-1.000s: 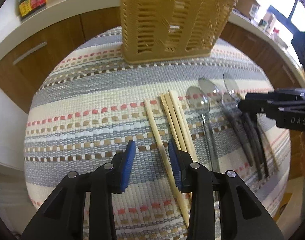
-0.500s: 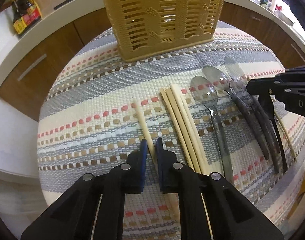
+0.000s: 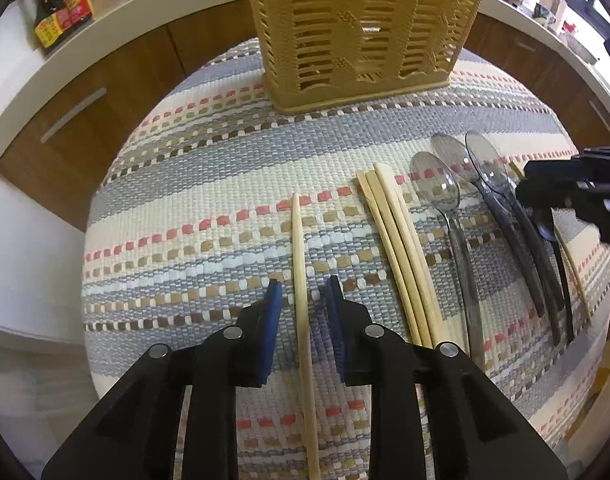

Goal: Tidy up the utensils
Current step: 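Move the left gripper back down over the chopsticks, then grasp a wooden chopstick with the left gripper and drop it into the caddy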

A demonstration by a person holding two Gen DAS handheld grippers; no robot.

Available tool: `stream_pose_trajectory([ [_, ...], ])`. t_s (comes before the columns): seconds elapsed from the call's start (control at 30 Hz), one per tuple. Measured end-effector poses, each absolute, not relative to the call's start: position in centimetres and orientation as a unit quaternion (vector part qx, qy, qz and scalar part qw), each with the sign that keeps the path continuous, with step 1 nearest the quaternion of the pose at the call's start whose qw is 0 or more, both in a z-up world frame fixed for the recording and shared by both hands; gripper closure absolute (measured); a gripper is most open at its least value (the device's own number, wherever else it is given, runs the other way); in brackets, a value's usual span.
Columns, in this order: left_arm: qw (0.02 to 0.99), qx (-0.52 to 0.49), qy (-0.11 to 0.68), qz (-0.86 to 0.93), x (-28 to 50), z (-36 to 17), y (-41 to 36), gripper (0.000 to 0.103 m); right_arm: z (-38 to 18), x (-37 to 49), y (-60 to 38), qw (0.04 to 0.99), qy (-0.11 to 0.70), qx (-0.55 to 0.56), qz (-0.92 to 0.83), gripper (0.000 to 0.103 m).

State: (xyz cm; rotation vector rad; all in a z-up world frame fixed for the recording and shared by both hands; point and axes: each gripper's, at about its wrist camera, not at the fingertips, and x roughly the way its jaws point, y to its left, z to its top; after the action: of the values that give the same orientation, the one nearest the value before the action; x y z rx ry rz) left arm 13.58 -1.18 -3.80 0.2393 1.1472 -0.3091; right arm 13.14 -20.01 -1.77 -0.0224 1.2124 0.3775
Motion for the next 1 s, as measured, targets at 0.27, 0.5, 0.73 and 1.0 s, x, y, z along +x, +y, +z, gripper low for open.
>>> stream_pose_trajectory([
  [0.27,0.814,0.134,0.548,-0.142,14.4,-4.4,-3.4,0.082,-3.8,13.0,-18.1,0.788,0.591,-0.076,0.155,0.075],
  [0.5,0.826,0.174,0.520,-0.130,13.2,-4.6,-6.2,0.099,-3.3,12.3,-16.6,0.804,0.566,-0.103,0.151,0.101],
  [0.73,0.867,0.069,0.461,-0.178,12.5,-0.7,-4.2,0.099,0.2,11.5,-19.5,0.829,0.522,-0.055,0.192,0.101],
  [1.0,0.914,-0.034,0.331,-0.232,11.6,7.7,-1.7,0.099,7.8,10.5,-20.9,0.882,0.413,-0.032,0.225,0.101],
])
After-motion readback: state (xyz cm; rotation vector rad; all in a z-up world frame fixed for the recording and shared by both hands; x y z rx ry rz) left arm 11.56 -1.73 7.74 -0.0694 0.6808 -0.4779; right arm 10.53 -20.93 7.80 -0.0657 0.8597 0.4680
